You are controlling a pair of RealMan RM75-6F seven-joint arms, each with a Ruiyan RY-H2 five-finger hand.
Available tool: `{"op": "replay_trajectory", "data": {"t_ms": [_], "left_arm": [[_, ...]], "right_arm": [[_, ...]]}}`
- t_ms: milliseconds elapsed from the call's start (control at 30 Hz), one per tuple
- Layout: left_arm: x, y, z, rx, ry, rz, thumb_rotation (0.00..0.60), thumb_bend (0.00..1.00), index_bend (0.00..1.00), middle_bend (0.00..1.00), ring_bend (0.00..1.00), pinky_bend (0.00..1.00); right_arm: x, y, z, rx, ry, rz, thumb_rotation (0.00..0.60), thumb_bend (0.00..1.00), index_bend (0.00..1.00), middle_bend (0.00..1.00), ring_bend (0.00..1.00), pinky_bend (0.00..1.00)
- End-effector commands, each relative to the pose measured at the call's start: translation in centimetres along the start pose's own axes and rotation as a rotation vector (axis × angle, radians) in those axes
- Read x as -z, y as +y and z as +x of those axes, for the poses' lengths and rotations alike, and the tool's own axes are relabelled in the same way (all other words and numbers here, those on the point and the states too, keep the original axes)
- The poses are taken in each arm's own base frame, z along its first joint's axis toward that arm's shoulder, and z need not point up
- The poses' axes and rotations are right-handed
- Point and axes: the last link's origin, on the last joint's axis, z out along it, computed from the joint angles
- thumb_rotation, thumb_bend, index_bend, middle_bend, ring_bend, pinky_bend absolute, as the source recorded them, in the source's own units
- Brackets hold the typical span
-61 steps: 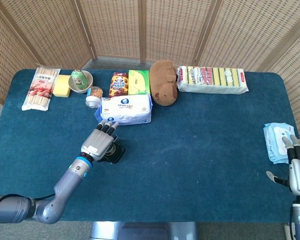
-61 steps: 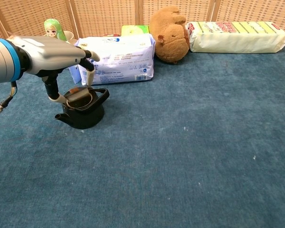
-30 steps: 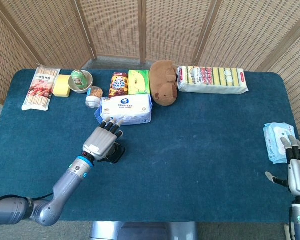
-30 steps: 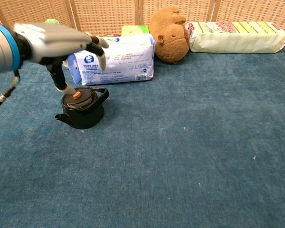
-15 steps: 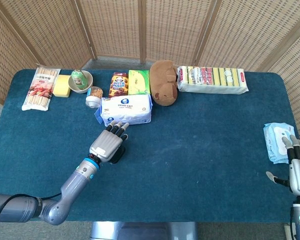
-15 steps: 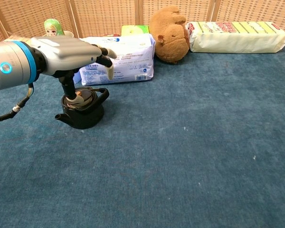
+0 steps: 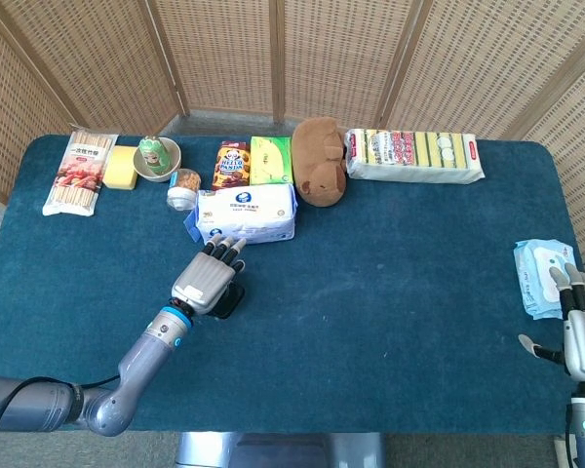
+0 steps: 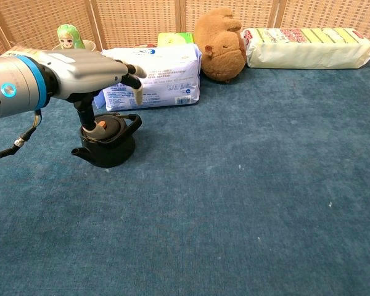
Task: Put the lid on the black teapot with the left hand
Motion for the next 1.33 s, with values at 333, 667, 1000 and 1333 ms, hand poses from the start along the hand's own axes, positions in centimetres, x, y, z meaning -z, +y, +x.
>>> {"op": "replay_trajectory", "data": {"t_ms": [333,667,1000,1333], "left_arm": [[2.8,-2.2,2.8,0.077,0.103,0.015,0.6,0.18,0.0,0.0,0.0,0.05],[11.0,-10.0,2.4,0.148,0.244,0.206,0.6,0.12,0.0,0.0,0.0,0.05],[20.7,-15.3,-2.4,0.289,0.305,0.376,0.6,0.12,0.0,0.0,0.0,0.05],[25.3,-16.9,-6.0,0.384,0.304,0.453,0.6,0.12,0.0,0.0,0.0,0.05]], "right_arm": [[0.0,-0.1,-0.2,0.003,-0.009,0.008,0.6,0.0,0.05,0.0,0.0,0.0],[0.2,-0.5,-0.2,0.01,0.0,0.044,0.6,0.0,0.05,0.0,0.0,0.0],[0.4,-0.8,-0.1,0.01,0.025,0.073,0.6,0.0,0.05,0.0,0.0,0.0],[0.4,-0.7,0.3,-0.012,0.034,0.084,0.6,0.0,0.05,0.0,0.0,0.0]]}}
